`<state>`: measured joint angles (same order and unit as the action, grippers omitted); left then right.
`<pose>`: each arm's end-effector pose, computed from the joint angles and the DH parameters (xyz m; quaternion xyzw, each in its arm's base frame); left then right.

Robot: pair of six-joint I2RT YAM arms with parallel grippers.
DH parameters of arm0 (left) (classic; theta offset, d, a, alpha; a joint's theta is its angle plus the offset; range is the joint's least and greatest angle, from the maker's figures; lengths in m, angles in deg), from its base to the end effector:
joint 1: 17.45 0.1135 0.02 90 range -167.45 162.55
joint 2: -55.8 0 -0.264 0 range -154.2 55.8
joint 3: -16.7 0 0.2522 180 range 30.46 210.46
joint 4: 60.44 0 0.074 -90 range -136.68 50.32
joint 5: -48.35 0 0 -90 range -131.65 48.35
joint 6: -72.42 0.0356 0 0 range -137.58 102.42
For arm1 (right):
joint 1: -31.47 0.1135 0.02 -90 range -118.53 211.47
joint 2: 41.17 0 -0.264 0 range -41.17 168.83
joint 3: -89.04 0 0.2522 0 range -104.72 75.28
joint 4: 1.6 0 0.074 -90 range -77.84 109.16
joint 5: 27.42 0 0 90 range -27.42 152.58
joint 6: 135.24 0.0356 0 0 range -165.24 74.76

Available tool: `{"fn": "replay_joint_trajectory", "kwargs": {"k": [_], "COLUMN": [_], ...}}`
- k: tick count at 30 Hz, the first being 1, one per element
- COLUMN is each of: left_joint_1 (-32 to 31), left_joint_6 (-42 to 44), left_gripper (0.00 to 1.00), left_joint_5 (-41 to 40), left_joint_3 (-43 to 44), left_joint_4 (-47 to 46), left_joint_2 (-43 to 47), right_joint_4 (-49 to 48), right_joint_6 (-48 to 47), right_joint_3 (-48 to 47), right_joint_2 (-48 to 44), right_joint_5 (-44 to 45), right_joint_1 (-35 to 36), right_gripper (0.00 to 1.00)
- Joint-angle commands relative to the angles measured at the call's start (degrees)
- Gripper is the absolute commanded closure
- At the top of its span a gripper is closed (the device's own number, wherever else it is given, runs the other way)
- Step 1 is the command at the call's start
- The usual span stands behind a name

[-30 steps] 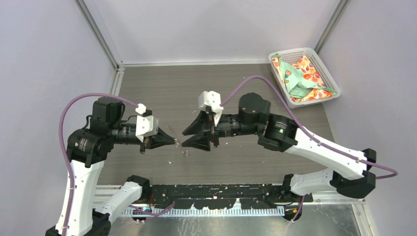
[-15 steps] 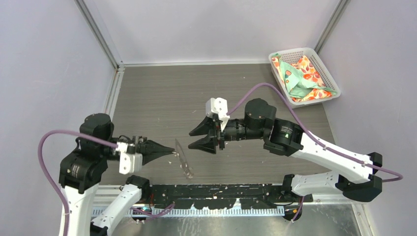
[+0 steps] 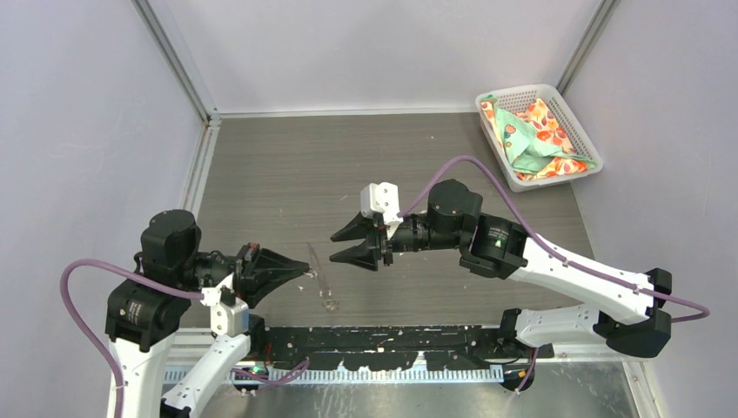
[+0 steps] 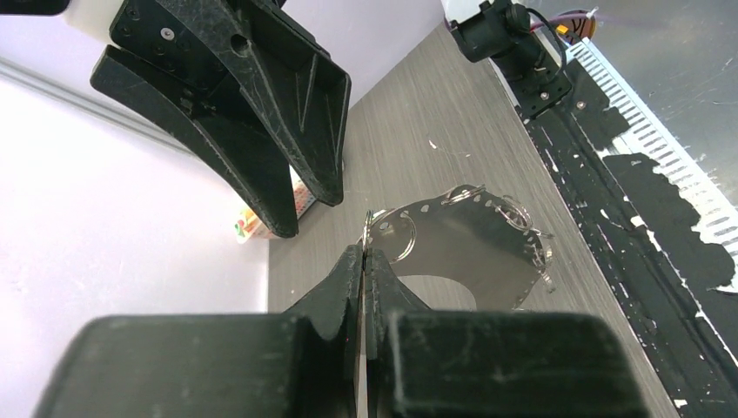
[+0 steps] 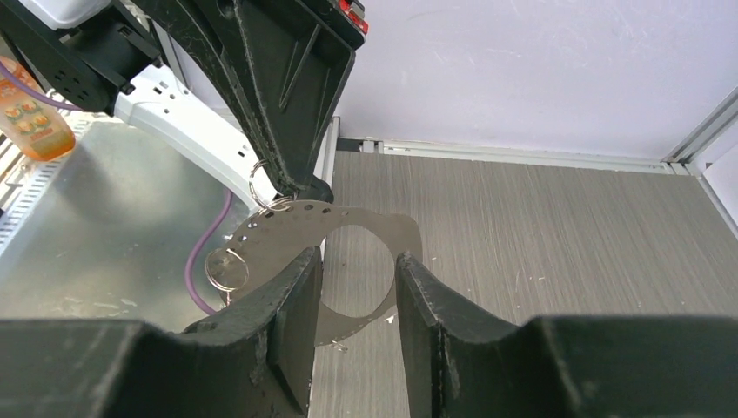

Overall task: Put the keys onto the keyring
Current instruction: Adjust the keyring.

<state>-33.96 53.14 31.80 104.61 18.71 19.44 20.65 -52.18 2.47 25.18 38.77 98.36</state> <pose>0.0275 -0.0437 0.4285 0.6972 0.2827 -0.2661 0.6027 0.0878 0.2423 0.4387 -0.5374 0.4769 0.4681 0.5145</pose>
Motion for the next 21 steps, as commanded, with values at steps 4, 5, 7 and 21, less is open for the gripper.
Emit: {"fn": "replay_joint_trajectory", "kwargs": {"k": [4, 5, 7, 21], "left_joint_1": [-0.19, -0.19, -0.19, -0.19], "left_joint_6": [-4.73, -9.55, -22.71, -87.83], "left_gripper": [1.00, 1.00, 1.00, 1.00], "left_joint_5": [4.68, 4.90, 5.03, -5.63], "left_joint_3": [0.22, -0.20, -2.03, -14.88], "left_joint_4": [-5.22, -6.99, -15.26, -65.09], "left_joint_2": [0.41, 0.41, 0.64, 1.71], "right_joint_4": [-3.01, -3.14, -3.63, -7.22], "right_joint_6": [-2.60, -2.56, -2.11, 0.30], "right_joint_3": [-0.42, -0.53, -0.64, 0.32], "right_joint_2": [-1.46, -1.48, -1.43, -2.89], "right_joint_5": [-2.09, -2.44, -2.61, 1.78], "right_joint_1": [0.26, 0.33, 0.64, 2.08], "right_gripper": [0.59, 0.60, 0.60, 0.64]}}
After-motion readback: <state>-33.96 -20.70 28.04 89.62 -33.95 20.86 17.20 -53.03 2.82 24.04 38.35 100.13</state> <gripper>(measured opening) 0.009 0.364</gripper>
